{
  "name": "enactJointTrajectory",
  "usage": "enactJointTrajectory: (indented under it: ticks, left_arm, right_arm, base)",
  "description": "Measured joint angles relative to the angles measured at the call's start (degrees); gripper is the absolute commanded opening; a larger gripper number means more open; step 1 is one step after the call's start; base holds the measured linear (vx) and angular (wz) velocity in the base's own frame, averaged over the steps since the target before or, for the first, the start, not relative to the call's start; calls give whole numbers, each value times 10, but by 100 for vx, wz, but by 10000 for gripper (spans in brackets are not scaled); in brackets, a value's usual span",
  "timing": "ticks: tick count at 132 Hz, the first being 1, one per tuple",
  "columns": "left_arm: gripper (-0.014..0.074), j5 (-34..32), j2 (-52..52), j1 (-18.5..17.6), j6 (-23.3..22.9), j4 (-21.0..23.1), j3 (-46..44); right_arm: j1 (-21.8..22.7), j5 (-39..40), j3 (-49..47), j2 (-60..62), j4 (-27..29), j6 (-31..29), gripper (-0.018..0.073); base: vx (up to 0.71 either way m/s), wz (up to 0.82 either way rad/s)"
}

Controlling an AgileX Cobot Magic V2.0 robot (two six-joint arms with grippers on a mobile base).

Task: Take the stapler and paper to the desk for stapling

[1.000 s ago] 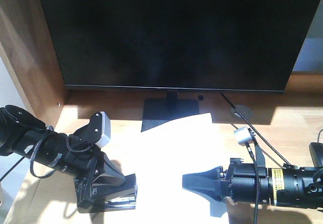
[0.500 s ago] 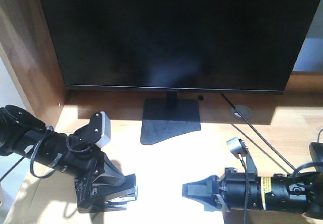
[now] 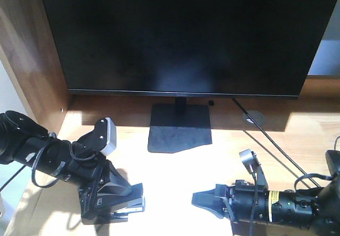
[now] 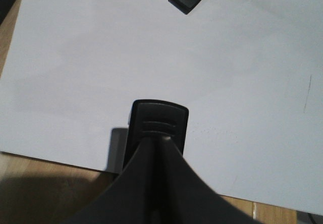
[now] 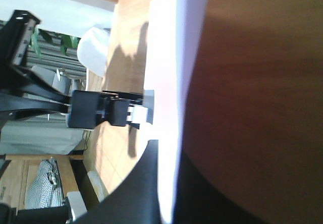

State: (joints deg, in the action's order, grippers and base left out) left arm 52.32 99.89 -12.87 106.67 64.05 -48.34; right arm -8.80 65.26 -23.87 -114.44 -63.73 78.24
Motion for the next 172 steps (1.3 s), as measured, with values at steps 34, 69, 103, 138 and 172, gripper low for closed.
enactJointTrajectory:
  ticks: [34,69,103,138,172]
  left_arm:
    - [-6,0,0,0,0,0,0]
    - [-6,0,0,0,0,0,0]
    - [-6,0,0,0,0,0,0]
    - [-6,0,0,0,0,0,0]
    - [-6,0,0,0,0,0,0]
  right_arm:
    - [-70,1,0,-14,95,-10,-3]
    - [-77,4,0,-14,133,-20,-3]
    - [-77,4,0,-14,133,-26,-3]
    - [-77,4,0,-14,129,-26,-3]
    - [-77,4,0,-14,124,-26,-3]
  base:
    - [0,0]
    - [0,0]
    - [0,0]
    - [0,0]
    - [0,0]
